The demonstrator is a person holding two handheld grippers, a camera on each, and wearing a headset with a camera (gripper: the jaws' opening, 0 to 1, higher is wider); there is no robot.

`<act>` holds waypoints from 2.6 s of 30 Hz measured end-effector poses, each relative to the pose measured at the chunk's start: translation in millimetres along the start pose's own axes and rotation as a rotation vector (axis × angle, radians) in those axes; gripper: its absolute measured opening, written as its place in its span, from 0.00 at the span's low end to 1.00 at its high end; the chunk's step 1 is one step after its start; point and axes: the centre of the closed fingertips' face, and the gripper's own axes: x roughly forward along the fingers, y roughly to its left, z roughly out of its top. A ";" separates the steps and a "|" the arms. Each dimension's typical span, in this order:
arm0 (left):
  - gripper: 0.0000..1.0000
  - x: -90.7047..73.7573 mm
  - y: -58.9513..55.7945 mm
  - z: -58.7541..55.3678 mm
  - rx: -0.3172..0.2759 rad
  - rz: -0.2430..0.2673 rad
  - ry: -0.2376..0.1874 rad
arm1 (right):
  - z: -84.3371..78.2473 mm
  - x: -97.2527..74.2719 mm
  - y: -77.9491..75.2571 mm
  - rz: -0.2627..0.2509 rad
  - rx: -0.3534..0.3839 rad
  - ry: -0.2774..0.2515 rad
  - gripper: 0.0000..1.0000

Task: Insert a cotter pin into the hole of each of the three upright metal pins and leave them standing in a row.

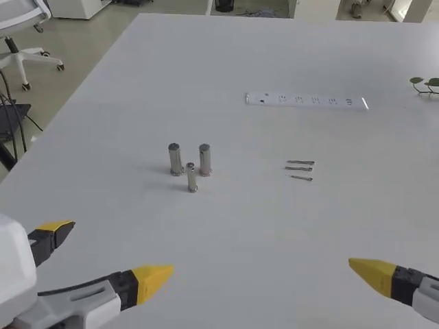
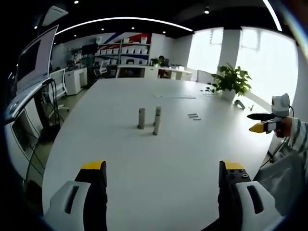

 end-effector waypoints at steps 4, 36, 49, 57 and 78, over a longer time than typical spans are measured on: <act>0.96 3.4 0.3 2.2 0.011 -0.006 0.005 | -0.6 0.2 0.1 -0.001 0.003 0.002 0.99; 0.90 67.0 -8.0 43.5 0.119 -0.119 -0.007 | -5.0 -4.2 -4.6 -0.037 0.000 0.030 0.99; 0.83 92.0 -6.8 56.5 0.137 -0.155 -0.004 | -8.6 -2.3 -1.5 -0.046 0.007 0.038 0.98; 0.76 106.6 -7.9 59.1 0.143 -0.178 0.009 | -9.1 -2.5 0.0 -0.049 0.016 0.040 0.99; 0.57 140.1 7.9 62.6 0.162 -0.166 0.031 | -8.2 -2.4 -1.7 -0.058 0.024 0.045 0.98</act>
